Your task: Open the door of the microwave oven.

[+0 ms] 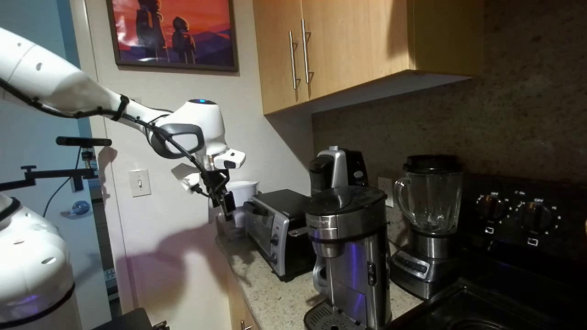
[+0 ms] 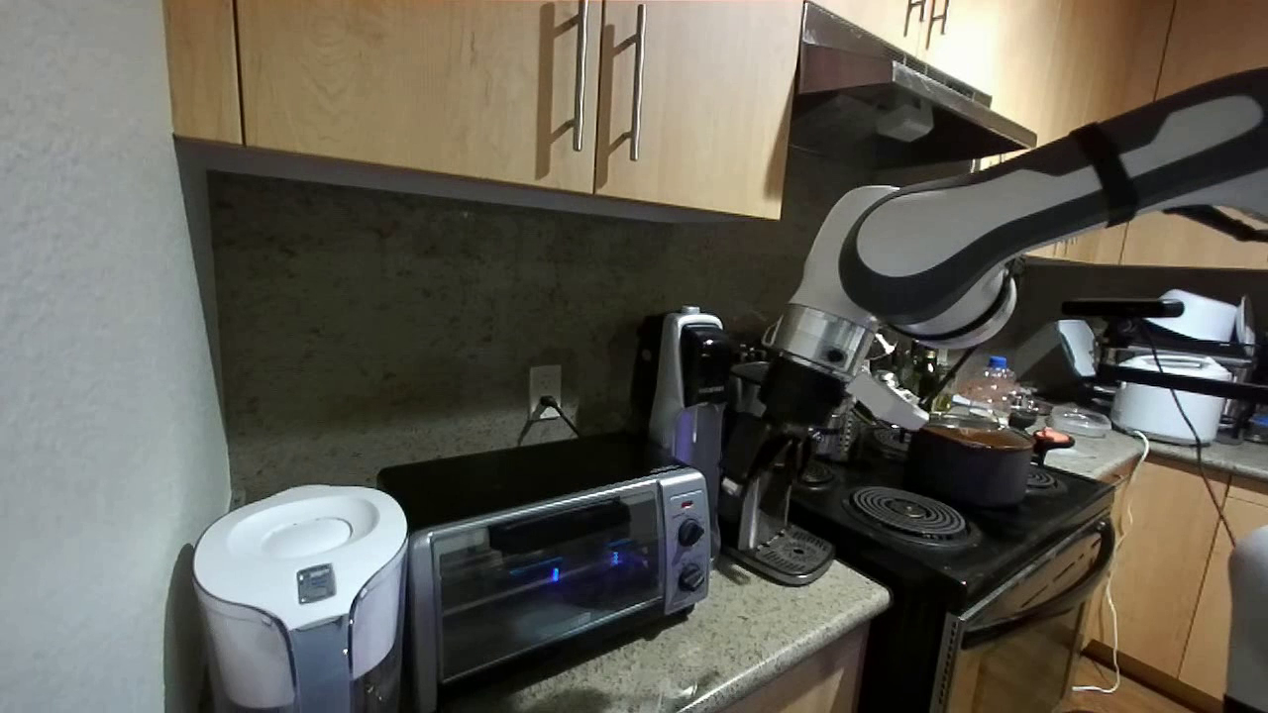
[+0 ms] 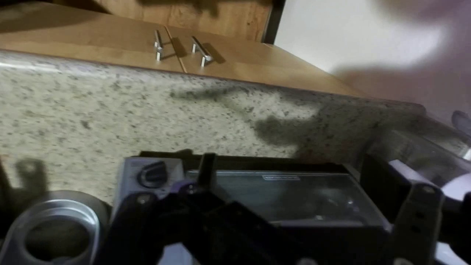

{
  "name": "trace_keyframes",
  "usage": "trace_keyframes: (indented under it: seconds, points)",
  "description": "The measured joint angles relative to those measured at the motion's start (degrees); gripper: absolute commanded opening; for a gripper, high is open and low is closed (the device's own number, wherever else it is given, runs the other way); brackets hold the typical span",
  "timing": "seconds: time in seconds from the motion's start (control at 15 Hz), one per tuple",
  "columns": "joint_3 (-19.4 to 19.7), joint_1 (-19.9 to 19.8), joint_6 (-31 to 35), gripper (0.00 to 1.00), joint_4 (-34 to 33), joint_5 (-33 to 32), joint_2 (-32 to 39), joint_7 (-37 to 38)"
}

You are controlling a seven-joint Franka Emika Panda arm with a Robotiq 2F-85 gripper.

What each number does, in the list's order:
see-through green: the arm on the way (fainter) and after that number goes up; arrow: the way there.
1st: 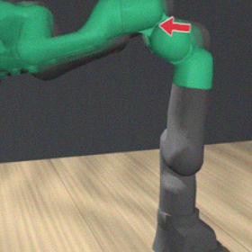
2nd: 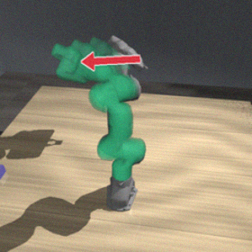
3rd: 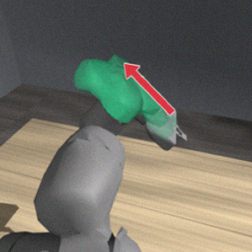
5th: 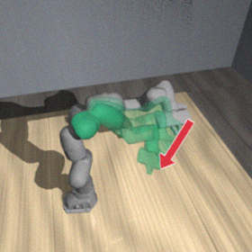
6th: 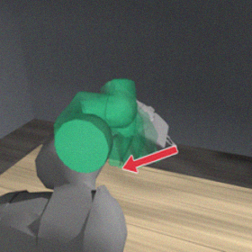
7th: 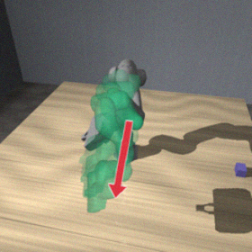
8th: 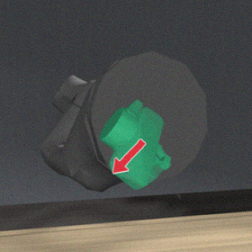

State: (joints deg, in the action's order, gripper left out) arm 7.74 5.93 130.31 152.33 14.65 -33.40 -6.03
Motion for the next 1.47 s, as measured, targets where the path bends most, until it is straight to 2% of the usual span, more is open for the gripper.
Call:
trace_keyframes:
  seconds: [0.2,0.47,0.73,1.47]
  points:
    - [-0.73,4.07,5.92,1.00,0.08,4.97,2.15,-3.69]
    - [-0.19,6.95,14.92,1.00,0.60,11.31,3.20,-9.75]
    - [-0.12,9.64,24.56,1.00,1.99,12.22,5.08,-13.45]
    - [-0.06,10.32,25.68,1.00,2.04,10.80,4.60,-13.10]
